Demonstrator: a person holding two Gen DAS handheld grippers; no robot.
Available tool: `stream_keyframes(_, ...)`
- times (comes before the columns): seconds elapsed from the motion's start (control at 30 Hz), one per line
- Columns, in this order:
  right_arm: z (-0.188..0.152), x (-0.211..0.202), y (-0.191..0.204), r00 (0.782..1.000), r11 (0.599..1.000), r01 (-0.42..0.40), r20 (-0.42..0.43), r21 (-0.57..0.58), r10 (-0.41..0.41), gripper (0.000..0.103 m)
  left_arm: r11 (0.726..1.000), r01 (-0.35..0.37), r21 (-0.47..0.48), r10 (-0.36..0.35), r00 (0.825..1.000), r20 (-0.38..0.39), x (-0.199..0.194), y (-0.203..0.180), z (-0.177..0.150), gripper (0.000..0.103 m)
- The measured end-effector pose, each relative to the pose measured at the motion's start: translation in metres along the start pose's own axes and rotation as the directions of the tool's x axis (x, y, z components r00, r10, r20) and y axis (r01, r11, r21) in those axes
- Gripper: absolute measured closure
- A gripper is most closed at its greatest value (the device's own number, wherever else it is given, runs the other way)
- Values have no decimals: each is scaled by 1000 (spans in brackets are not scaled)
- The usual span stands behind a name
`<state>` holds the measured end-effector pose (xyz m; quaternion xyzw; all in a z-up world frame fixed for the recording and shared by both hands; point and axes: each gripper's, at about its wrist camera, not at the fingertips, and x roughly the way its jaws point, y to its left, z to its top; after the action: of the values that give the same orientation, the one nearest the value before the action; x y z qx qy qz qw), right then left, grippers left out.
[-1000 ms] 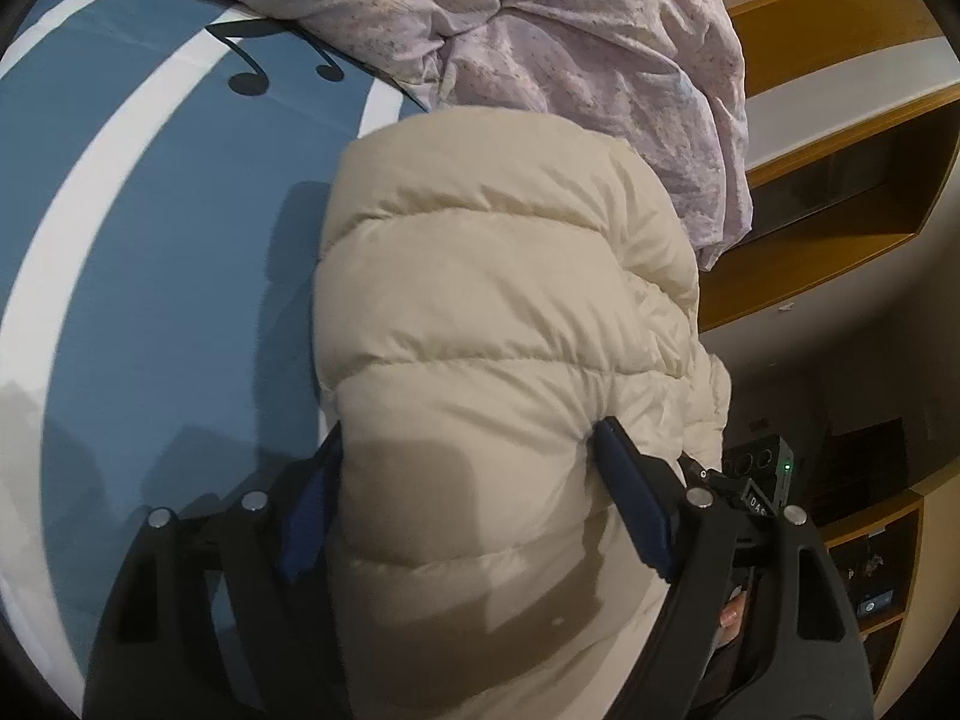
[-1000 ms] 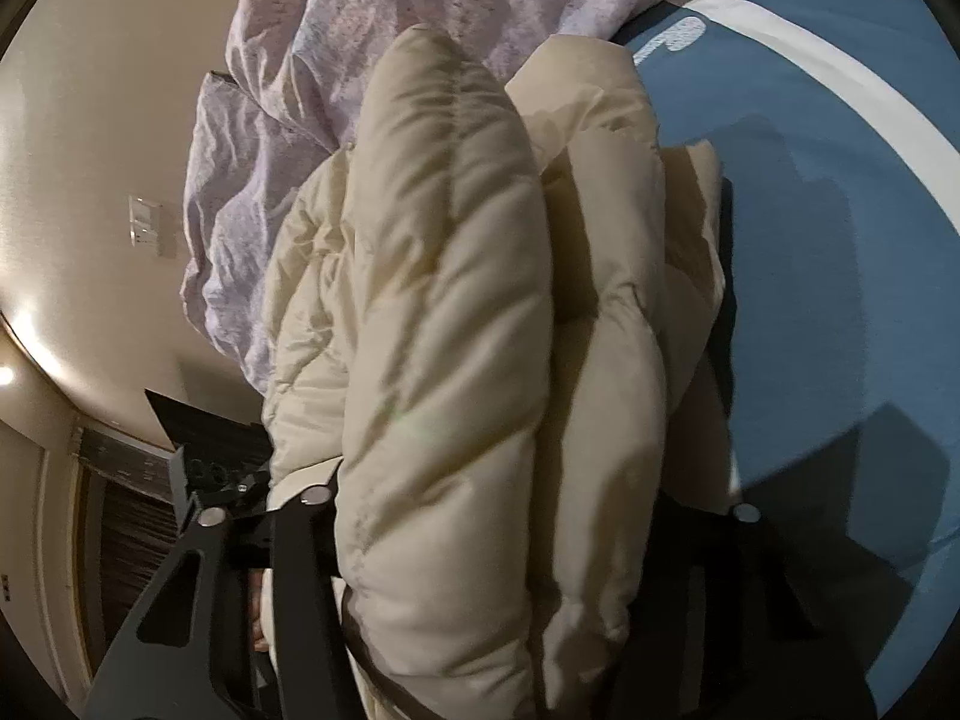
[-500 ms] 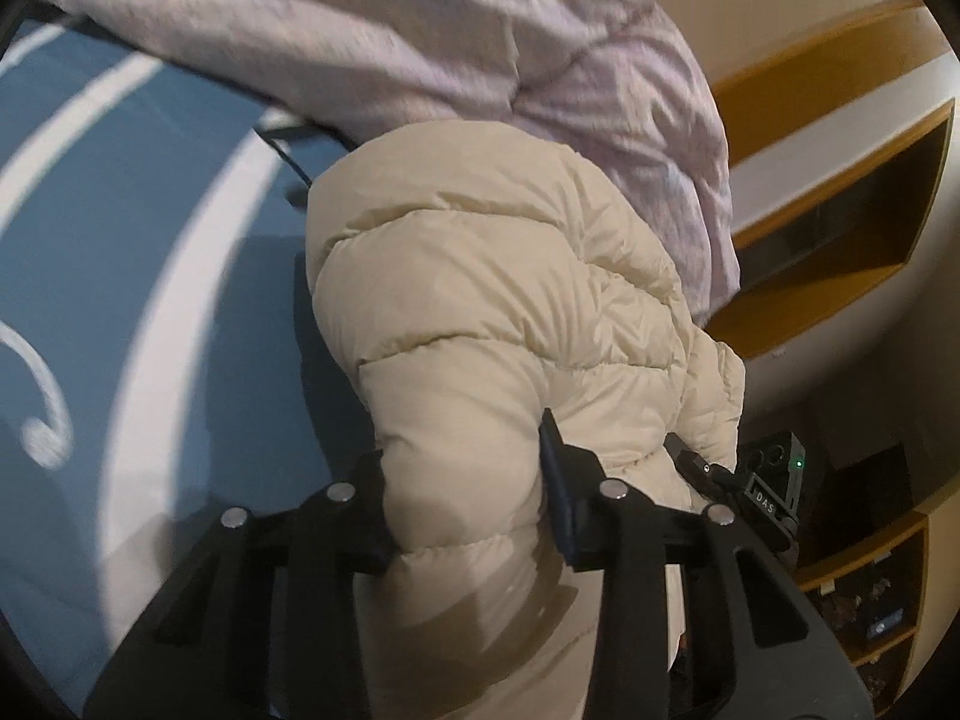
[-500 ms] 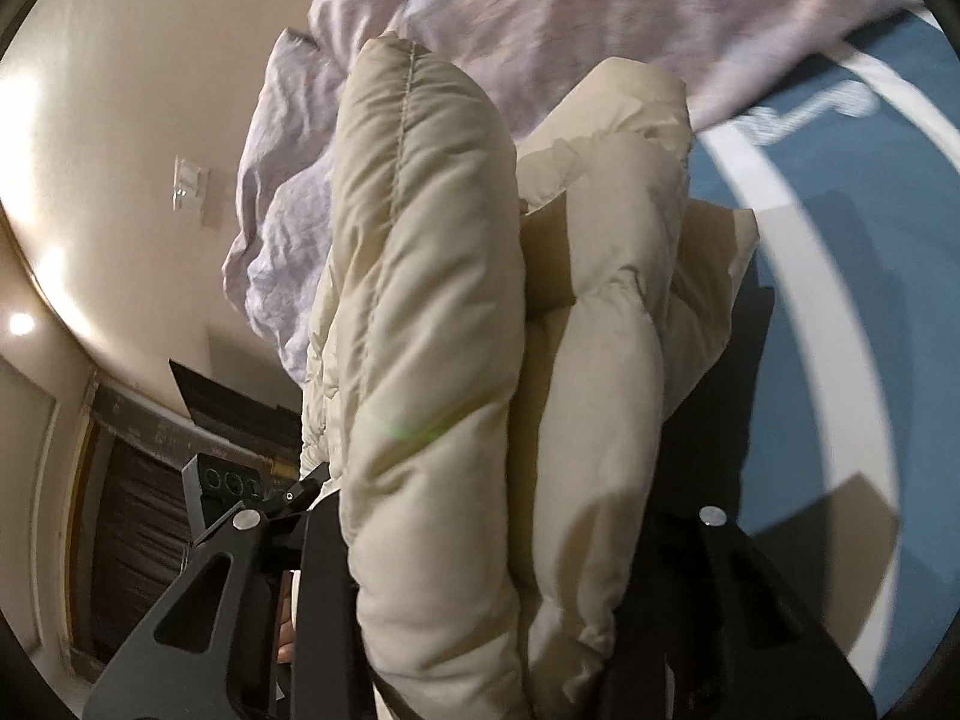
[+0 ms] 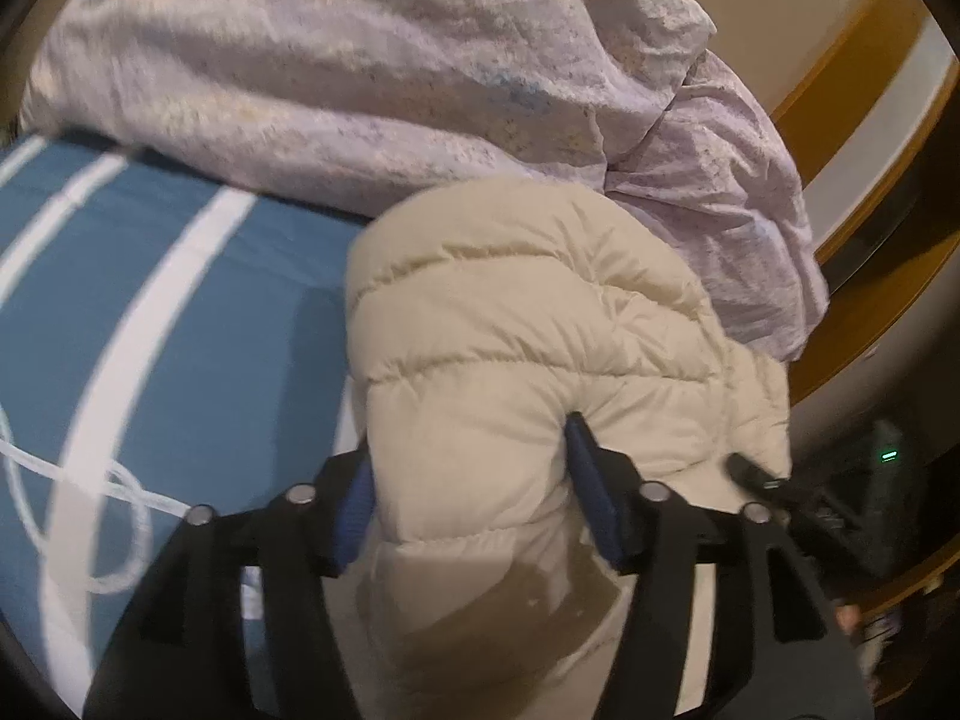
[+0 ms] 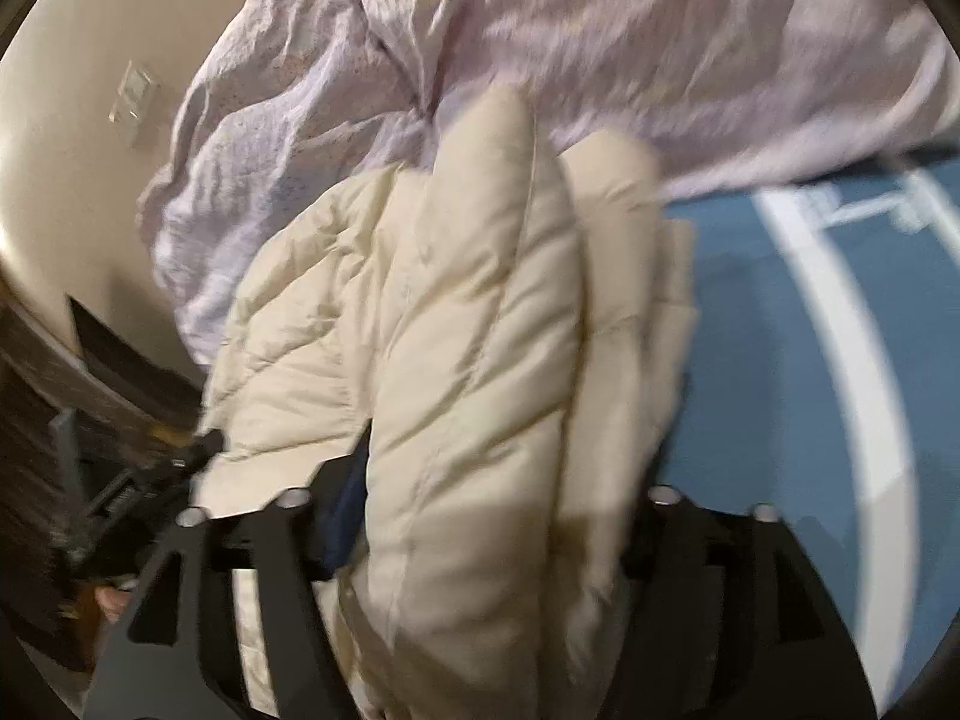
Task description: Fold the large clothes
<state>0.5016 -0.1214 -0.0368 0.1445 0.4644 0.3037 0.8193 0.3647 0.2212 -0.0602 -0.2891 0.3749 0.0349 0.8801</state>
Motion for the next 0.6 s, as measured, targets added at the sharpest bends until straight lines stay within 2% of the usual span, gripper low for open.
stream_keyframes(0.1, 2, -30, 0, 990, 993, 113, 91, -17, -111, 30, 995, -77, 67, 75, 996, 38, -10, -8, -1, 28)
stream_keyframes(0.17, 4, -45, 5, 978, 988, 154, 144, -31, -148, 30, 989, -104, 102, 98, 994, 57, -17, -13, -1, 25)
stream_keyframes(0.3, 1, -59, 30, 977, 981, 145, 173, -126, -122, 31, 963, -180, 199, 159, 980, 120, -26, -41, -4, 21)
stream_keyframes(0.47, -4, -26, 77, 968, 925, 223, 179, -307, -174, 31, 920, -268, 286, 223, 958, 178, -20, -71, -9, 17)
stream_keyframes(0.6, -10, 8, 69, 957, 898, 285, 142, -336, -251, 31, 902, -314, 298, 276, 947, 164, -1, -74, -10, 17)
